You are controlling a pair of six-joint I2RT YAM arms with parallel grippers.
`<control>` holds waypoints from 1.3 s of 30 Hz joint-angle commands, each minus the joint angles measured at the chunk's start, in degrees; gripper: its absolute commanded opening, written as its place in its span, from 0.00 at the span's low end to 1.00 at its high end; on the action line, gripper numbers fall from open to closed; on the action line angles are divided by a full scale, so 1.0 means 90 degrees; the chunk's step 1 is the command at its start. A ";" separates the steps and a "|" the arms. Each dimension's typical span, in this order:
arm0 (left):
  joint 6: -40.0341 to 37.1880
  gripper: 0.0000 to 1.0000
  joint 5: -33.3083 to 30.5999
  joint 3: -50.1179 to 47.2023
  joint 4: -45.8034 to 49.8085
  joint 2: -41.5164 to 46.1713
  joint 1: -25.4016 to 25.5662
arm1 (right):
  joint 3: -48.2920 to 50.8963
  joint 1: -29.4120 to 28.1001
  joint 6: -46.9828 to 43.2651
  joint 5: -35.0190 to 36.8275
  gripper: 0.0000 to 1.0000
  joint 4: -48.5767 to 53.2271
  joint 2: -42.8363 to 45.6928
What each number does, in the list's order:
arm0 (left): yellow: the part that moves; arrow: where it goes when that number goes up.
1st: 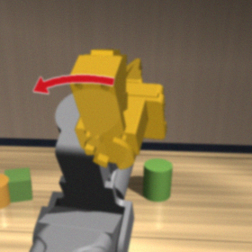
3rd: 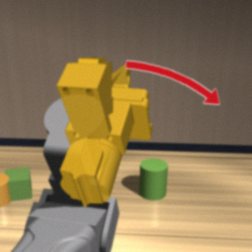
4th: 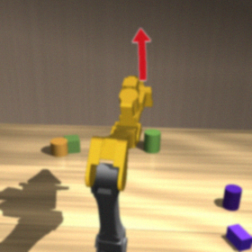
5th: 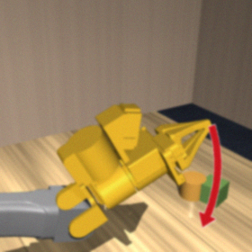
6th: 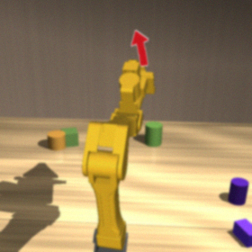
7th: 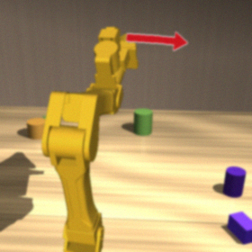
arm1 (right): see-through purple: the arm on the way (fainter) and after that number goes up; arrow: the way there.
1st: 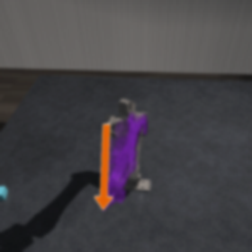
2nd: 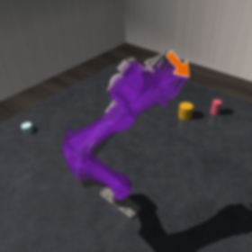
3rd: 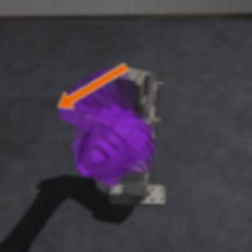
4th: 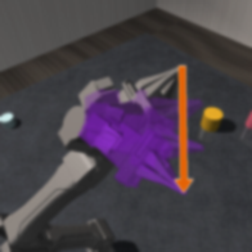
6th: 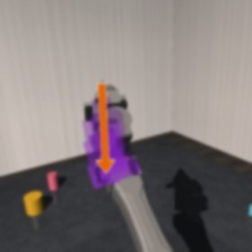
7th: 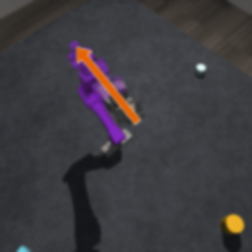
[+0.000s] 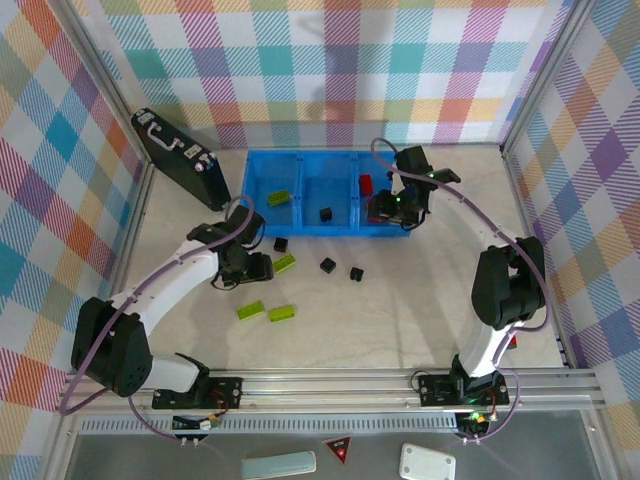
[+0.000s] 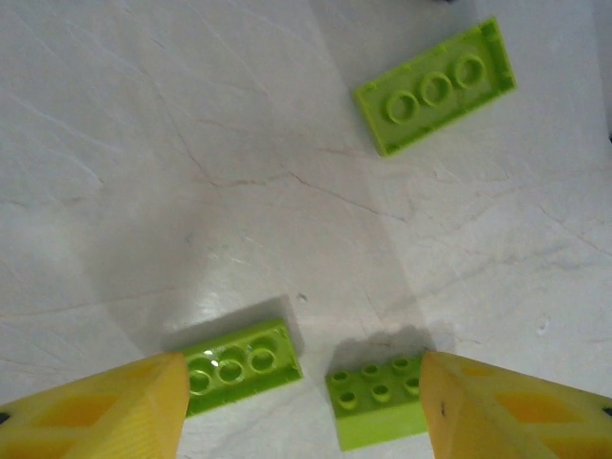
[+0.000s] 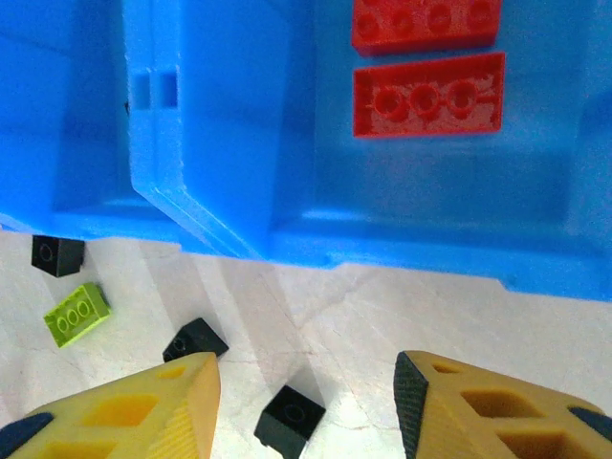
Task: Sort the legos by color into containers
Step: Pick up the lego from the middle-left of the table.
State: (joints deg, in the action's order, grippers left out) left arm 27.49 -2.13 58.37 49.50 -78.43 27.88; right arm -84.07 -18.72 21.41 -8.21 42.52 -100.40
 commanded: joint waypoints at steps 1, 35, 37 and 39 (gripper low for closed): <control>0.1016 0.67 -0.0626 -0.0051 0.0309 0.0132 0.0514 | 0.0265 -0.0016 -0.0215 -0.0033 0.53 0.0016 0.0342; 0.2595 0.82 -0.0376 -0.0662 -0.0749 -0.1448 0.2283 | 0.0914 -0.0018 -0.0520 -0.0211 0.54 -0.0320 0.0650; 0.2581 0.79 -0.0369 -0.0646 -0.0753 -0.1456 0.2297 | 0.0914 -0.0019 -0.0504 -0.0237 0.53 -0.0330 0.0633; 0.2575 0.77 -0.0378 -0.0646 -0.0766 -0.1460 0.2294 | 0.0895 -0.0020 -0.0501 -0.0267 0.53 -0.0325 0.0609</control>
State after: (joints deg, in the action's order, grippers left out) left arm 50.33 -5.82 53.23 42.89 -91.50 47.88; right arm -76.55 -18.72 17.50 -9.17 39.92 -96.55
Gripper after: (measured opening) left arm 0.775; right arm 0.533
